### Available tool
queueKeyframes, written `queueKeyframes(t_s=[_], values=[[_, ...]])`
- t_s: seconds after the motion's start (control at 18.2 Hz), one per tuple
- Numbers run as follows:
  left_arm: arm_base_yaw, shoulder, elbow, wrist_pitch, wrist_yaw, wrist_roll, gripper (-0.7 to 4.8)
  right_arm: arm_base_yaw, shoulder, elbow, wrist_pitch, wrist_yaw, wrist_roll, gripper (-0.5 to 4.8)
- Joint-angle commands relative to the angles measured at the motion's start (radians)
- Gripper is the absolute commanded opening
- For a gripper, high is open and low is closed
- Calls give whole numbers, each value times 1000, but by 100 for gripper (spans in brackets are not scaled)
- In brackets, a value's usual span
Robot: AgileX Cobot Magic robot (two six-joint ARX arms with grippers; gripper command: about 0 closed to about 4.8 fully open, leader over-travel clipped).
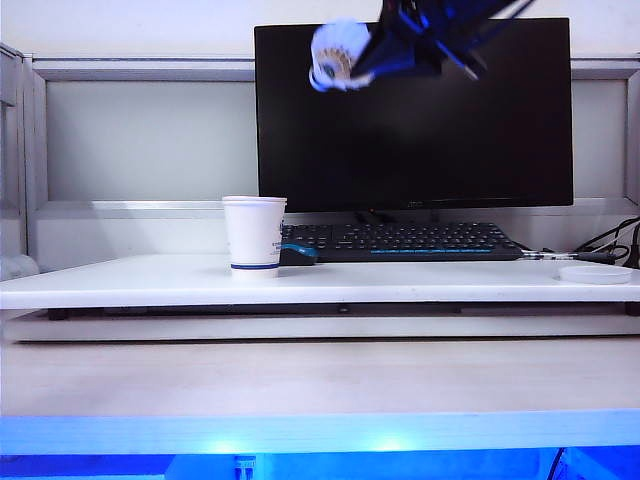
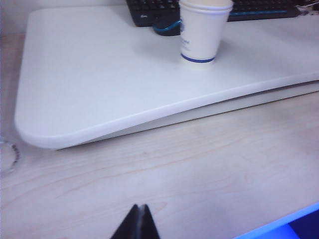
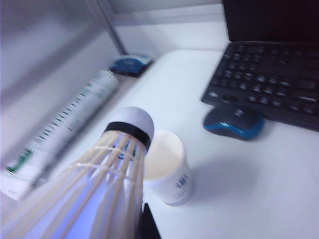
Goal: Pick up the badminton from the table and put it into the white paper cup.
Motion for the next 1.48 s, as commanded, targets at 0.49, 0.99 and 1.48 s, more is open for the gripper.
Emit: queueKeyframes(t_s=[0.49,0.99,1.48], values=[[1,1,-2,-18,-14,3,-5,5,119,142,-96,-98,80,-7],[1,1,-2,-18,-39,13,-5,6,311,336,-163,-158,108,-7],[1,1,-2,-18,-101,26,-5,7,381,341,-177,-182,126,-6]])
